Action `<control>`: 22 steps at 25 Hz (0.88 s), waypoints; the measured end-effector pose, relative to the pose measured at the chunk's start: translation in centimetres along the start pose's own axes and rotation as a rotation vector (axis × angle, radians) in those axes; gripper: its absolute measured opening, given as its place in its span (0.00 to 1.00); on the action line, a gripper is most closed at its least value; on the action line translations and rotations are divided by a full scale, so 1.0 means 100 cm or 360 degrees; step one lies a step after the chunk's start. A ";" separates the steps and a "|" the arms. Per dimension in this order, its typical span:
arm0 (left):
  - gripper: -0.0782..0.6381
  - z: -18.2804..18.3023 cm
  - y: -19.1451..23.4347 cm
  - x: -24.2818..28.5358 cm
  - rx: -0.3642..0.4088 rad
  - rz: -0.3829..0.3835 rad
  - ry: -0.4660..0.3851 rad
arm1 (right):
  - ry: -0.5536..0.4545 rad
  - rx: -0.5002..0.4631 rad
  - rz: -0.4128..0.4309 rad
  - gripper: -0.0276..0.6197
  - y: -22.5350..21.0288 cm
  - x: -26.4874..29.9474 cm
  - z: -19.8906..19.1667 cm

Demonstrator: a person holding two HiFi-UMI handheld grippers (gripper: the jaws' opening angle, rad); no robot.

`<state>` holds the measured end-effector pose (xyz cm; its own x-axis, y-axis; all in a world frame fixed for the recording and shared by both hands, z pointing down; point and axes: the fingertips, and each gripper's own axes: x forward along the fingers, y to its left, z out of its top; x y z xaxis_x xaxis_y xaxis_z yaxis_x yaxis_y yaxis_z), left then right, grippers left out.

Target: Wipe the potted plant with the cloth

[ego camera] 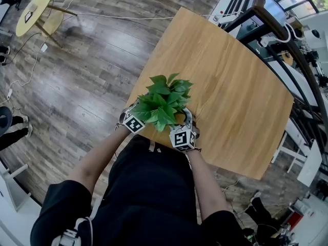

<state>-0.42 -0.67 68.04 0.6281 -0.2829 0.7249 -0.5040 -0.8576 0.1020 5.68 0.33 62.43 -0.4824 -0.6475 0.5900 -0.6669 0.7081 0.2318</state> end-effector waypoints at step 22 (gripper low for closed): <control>0.34 -0.006 0.001 0.002 -0.0063 -0.0012 -0.0023 | -0.0001 0.0085 0.0017 0.47 0.037 -0.011 -0.001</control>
<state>-0.67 -0.55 68.57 0.6402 -0.2830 0.7142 -0.5224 -0.8420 0.1346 3.77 3.69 62.70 -0.4900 -0.6400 0.5918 -0.6911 0.6990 0.1837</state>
